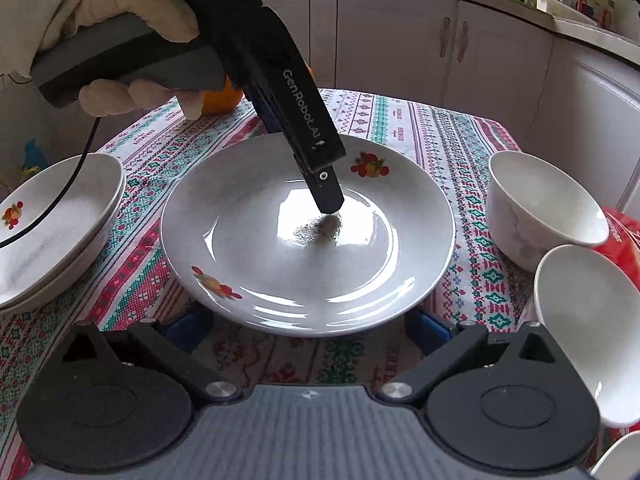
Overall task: Organize plates and bowls
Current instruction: 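Grasp the rim of the next white plate with the left tool, then lift the white plate with the left tool and carry it toward the plate stack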
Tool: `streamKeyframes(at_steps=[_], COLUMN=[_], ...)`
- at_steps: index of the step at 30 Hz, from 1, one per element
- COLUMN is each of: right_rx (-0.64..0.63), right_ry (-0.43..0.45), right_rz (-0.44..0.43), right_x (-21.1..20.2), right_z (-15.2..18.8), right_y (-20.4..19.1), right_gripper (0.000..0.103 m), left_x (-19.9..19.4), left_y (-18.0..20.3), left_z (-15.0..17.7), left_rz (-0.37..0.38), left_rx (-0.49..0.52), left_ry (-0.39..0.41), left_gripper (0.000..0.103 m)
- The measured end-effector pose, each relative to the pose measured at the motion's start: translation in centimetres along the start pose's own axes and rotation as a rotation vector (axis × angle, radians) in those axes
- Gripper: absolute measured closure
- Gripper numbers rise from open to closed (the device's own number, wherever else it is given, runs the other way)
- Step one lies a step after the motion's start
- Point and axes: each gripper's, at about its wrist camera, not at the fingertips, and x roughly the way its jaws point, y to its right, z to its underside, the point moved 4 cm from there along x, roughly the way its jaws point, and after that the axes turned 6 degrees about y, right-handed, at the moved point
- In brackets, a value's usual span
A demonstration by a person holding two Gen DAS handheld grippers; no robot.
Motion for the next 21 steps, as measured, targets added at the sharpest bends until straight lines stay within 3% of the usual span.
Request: streamKeyframes(at_steps=[10, 21], right_rx=[-0.006, -0.031], right_ry=[0.010, 0.008], right_rz=[-0.010, -0.032], right_x=[-0.2, -1.1], right_z=[-0.2, -0.1], right_y=[-0.1, -0.7], right_gripper=[0.000, 0.001], left_x=[0.0, -1.4], left_y=[-0.3, 0.0], left_z=[0.1, 1.4], left_rz=[0.058, 0.059], left_rx=[0.000, -0.026], left_ry=[-0.014, 0.002], left_gripper=[0.026, 0.026])
